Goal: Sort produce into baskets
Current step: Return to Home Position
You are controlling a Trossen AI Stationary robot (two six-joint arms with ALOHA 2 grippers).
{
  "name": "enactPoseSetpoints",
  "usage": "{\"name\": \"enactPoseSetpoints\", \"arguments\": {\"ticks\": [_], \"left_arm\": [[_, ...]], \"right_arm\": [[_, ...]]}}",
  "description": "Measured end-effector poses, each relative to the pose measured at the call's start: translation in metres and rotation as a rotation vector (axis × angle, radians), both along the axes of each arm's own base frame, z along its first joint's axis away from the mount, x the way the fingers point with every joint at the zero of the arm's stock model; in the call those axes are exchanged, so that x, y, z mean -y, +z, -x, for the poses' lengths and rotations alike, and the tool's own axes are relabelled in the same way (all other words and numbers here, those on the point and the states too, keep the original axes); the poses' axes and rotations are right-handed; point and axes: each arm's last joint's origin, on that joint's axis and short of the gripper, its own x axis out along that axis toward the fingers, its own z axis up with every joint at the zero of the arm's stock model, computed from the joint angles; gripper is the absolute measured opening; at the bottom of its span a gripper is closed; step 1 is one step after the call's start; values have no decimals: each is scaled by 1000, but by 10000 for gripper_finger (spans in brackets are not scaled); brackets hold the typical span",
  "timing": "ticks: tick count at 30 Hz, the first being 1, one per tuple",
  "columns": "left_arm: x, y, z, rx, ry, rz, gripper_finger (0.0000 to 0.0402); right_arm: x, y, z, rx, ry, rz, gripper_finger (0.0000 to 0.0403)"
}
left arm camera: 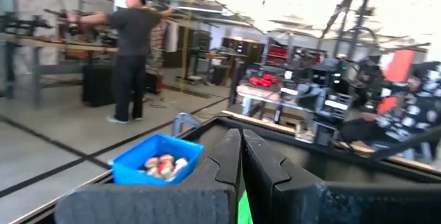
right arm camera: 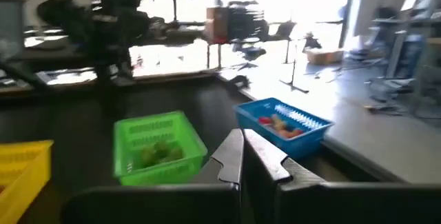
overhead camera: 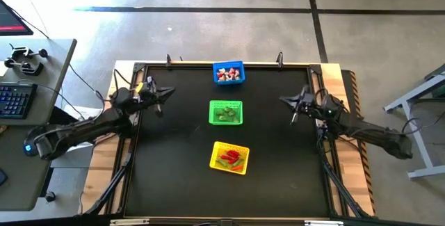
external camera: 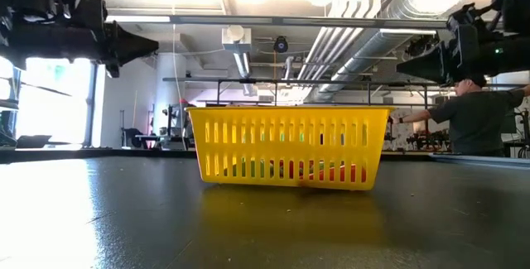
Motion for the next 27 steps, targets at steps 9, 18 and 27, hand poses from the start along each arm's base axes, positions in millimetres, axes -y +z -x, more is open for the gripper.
{"name": "enactPoseSetpoints", "arguments": {"ticks": [9, 18, 27], "left_arm": [[13, -1, 22, 23, 183, -4, 0], [10, -9, 23, -76, 334, 13, 0], [8, -14, 22, -112, 369, 67, 0]], "right_arm": [[-5, 3, 9, 54, -92, 7, 0], [0, 0, 8, 51, -223, -56, 0], [3, -3, 6, -4, -271, -43, 0]]}}
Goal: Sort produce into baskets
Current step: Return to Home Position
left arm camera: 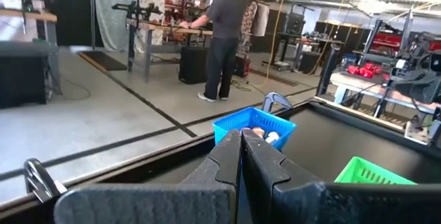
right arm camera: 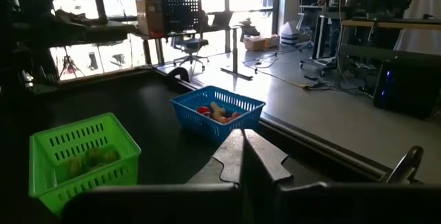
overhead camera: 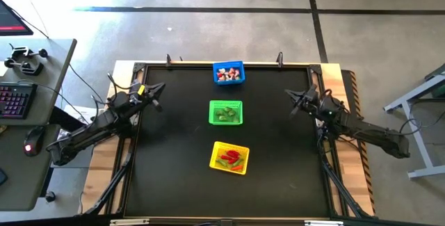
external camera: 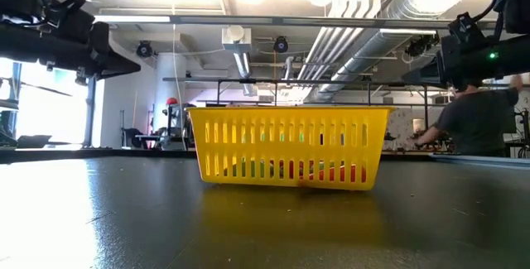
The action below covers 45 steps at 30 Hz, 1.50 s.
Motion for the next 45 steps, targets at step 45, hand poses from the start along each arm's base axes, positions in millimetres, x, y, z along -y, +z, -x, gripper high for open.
{"name": "enactPoseSetpoints", "arguments": {"ticks": [45], "left_arm": [[-1, -1, -1, 4, -7, 28, 0]], "right_arm": [[1, -4, -3, -28, 2, -36, 0]]}}
